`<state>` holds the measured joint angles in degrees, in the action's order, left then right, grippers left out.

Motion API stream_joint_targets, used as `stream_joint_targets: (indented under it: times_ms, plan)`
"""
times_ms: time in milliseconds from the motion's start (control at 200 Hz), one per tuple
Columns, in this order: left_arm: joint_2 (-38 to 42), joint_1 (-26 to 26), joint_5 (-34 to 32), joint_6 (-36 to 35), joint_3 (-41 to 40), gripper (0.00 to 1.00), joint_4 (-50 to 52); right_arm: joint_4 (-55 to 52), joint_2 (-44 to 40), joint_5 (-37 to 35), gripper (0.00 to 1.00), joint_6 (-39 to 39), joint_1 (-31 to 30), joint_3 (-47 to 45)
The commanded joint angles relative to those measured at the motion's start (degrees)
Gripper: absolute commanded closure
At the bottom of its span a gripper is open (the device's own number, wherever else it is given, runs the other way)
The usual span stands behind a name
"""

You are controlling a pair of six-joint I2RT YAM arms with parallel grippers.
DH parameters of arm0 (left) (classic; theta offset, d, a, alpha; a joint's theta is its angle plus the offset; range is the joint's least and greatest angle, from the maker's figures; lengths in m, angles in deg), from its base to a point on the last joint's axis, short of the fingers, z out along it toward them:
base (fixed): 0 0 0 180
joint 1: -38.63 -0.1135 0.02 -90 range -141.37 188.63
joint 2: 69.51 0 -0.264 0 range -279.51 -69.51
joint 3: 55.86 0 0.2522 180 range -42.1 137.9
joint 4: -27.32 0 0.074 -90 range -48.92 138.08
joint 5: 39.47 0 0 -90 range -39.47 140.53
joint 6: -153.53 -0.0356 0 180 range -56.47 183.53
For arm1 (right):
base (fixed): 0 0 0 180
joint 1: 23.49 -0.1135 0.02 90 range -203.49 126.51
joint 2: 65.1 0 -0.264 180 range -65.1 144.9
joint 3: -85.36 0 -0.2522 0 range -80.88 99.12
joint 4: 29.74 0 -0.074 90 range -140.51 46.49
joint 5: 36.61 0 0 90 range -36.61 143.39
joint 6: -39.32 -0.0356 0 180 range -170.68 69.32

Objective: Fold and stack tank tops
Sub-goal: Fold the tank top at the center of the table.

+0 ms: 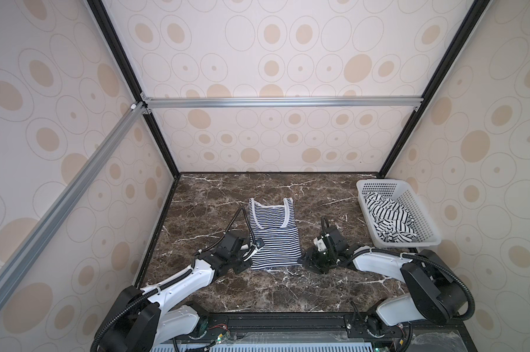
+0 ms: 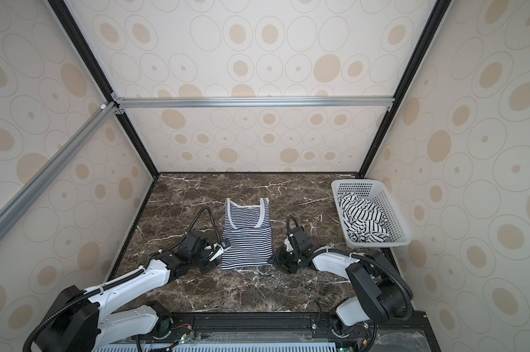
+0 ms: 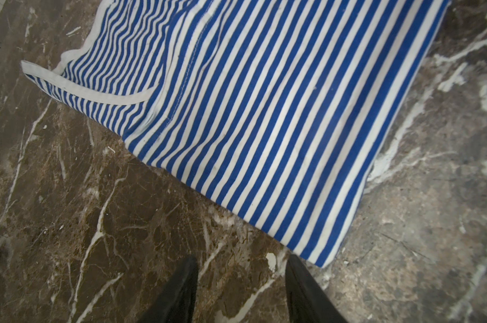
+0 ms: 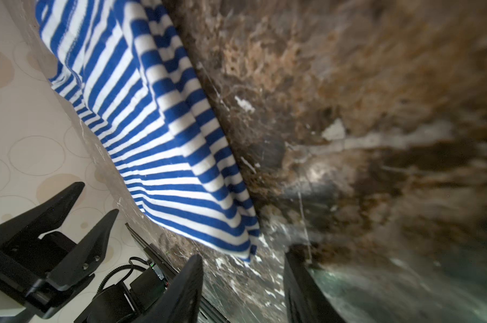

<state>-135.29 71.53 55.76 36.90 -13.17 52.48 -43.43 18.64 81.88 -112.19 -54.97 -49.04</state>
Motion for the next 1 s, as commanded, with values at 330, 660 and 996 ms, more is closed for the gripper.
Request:
stream_joint_targets:
  times_ms: [330,660,996]
  plan:
    - [0.83,0.32,-0.45,-0.68,-0.80,0.49,-0.94,6.43,4.49,-1.33,0.72,-5.98,-0.40,-2.13]
    - [0.22,0.56,2.87,-2.23,0.33,0.48,1.52,5.65,4.60,-0.07,1.00,-5.44,-0.42,-0.13]
    - [-1.43,4.23,5.77,-3.51,2.05,0.47,3.98,-3.21,0.38,0.34,1.00,-2.40,-0.51,5.60]
